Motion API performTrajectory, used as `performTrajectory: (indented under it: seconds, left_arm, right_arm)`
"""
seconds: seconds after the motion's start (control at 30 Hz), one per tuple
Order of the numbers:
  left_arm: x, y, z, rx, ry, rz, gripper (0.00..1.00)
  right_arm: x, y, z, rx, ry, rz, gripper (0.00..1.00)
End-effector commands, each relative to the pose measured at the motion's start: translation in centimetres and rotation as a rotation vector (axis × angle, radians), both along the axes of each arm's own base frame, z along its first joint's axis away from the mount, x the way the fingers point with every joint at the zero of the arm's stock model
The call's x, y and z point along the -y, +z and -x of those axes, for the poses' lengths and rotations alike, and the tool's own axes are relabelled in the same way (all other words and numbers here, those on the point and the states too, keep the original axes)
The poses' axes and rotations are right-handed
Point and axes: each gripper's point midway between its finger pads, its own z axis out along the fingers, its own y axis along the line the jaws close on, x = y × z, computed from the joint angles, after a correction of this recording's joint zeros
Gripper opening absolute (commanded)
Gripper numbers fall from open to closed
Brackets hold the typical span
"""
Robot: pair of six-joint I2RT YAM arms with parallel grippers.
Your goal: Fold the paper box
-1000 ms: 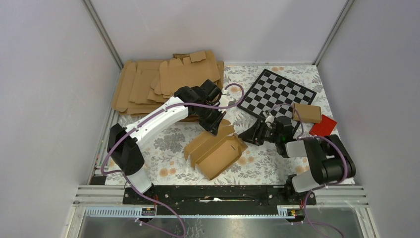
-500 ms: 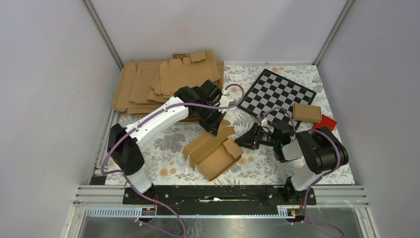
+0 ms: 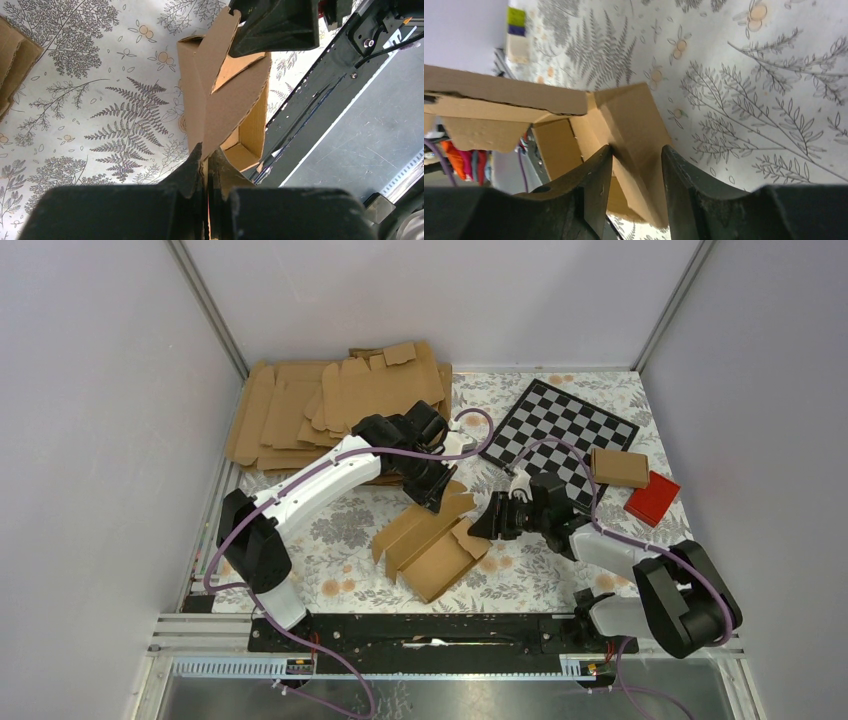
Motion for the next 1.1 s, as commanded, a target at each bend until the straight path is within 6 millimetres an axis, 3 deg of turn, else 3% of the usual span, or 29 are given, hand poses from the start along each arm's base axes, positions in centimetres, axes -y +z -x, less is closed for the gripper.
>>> performTrajectory:
  seconds: [0.0, 0.3, 0.67, 0.83, 0.97, 1.07]
  left_arm:
    - [1.0, 0.6, -0.3, 0.020, -0.014, 0.049, 0.00]
    - [1.2, 0.2, -0.3, 0.006, -0.006, 0.055, 0.00]
    - [1.6, -1.0, -0.3, -0.026, 0.003, 0.049, 0.00]
    - [1.7, -1.4, -0.2, -0.038, 0.000, 0.049, 0.00]
    - [1.8, -1.5, -0.2, -0.041, -0.003, 0.048, 0.00]
    - [1.7, -1.6, -0.2, -0.041, -0.004, 0.045, 0.00]
  right_arm:
    - [0.7, -1.8, 0.5, 0.023, 0.028, 0.152, 0.48]
    - [0.5, -2.0, 1.1, 0.079, 0.056, 0.251, 0.50]
    - [1.2, -3.0, -0.3, 0.217, -0.026, 0.438, 0.48]
    - [0.6, -2.4, -0.8, 0.291, -0.041, 0.440, 0.41]
    - [0.4, -3.3, -0.8, 0.319, -0.030, 0.506, 0.38]
    - [1.1, -3.8, -1.0, 0.332, -0.060, 0.595, 0.23]
